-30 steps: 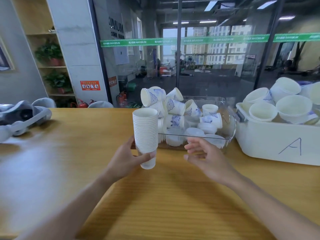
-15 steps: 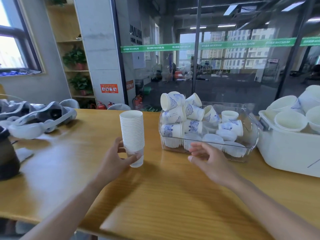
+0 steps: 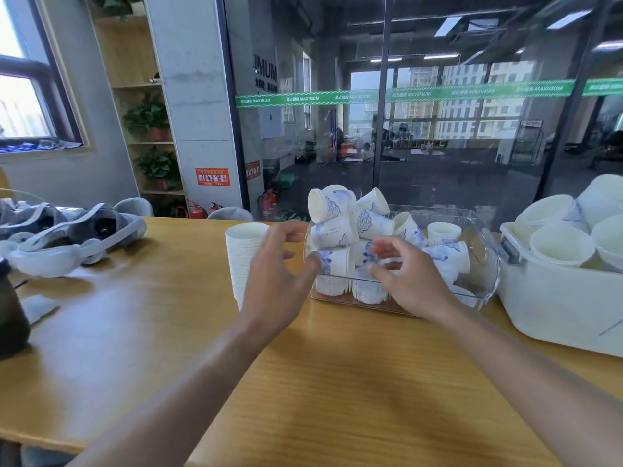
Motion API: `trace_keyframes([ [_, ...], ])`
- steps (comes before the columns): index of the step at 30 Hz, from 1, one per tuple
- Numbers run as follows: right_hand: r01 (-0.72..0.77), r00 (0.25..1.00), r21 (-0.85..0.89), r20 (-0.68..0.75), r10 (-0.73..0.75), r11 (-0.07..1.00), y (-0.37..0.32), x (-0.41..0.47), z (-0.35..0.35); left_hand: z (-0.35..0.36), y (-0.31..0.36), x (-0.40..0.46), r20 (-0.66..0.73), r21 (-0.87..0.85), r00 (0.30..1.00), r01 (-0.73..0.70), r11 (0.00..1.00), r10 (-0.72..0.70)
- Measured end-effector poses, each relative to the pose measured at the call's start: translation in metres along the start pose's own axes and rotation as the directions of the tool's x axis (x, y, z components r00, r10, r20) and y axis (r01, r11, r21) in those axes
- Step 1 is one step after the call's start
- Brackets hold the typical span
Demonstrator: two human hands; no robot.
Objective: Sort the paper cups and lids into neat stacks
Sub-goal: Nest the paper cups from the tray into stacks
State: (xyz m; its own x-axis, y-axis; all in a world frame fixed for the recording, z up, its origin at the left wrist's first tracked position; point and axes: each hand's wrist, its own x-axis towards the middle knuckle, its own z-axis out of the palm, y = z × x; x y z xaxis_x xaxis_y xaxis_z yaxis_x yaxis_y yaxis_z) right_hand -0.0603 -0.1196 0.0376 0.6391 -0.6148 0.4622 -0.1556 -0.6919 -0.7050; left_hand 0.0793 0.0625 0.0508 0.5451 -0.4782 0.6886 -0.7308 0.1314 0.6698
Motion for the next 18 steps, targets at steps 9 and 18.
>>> trace_keyframes([
  [9, -0.055, 0.997, -0.084, 0.055, 0.06, 0.995, 0.007, 0.06, 0.009, 0.067, -0.028, 0.061, 0.039, 0.111, 0.987, 0.152, 0.982, -0.157],
  [18, -0.193, 0.98, -0.069, 0.038, 0.196, 0.979, 0.016, 0.094, 0.035, 0.102, -0.051, 0.113, -0.079, -0.112, 0.901, 0.418, 0.902, -0.427],
])
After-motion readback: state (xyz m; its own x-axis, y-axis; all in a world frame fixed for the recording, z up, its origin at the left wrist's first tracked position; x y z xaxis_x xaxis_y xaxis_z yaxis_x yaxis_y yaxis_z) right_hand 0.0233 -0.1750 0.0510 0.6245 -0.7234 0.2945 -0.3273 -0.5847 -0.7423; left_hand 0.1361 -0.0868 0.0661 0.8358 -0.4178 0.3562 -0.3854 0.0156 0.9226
